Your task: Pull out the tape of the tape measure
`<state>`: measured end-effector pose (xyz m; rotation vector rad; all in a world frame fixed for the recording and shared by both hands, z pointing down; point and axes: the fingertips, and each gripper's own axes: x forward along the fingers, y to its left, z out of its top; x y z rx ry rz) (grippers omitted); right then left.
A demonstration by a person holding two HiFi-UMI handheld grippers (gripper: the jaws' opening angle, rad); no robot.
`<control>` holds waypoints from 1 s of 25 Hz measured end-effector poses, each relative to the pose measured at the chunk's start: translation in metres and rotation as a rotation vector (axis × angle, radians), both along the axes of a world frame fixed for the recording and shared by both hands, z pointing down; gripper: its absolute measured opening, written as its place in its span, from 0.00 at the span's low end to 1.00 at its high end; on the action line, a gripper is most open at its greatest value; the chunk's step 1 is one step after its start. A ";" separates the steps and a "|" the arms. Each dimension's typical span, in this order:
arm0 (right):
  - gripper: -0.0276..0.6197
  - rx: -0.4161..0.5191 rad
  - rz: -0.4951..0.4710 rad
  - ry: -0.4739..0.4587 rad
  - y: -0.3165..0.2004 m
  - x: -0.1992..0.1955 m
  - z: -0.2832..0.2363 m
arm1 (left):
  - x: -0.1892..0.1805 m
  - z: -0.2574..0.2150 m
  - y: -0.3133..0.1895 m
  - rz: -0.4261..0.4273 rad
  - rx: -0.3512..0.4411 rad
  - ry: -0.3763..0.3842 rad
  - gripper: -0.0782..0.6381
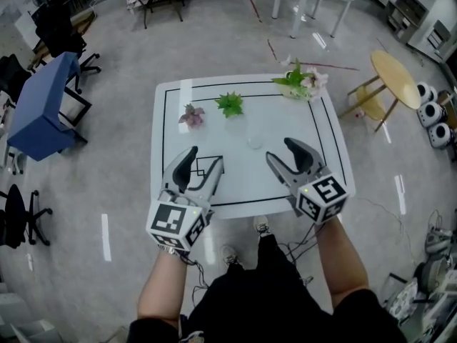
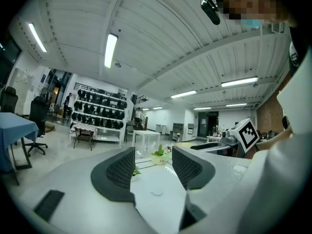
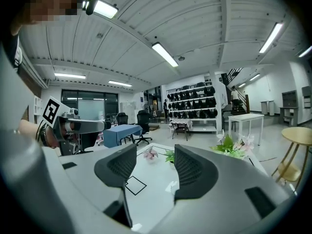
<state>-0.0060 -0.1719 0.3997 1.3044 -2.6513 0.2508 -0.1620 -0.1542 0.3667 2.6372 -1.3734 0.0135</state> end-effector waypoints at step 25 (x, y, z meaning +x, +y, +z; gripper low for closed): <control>0.42 -0.154 -0.325 0.152 -0.092 0.008 0.118 | 0.039 0.055 -0.076 -0.181 -0.126 -0.001 0.42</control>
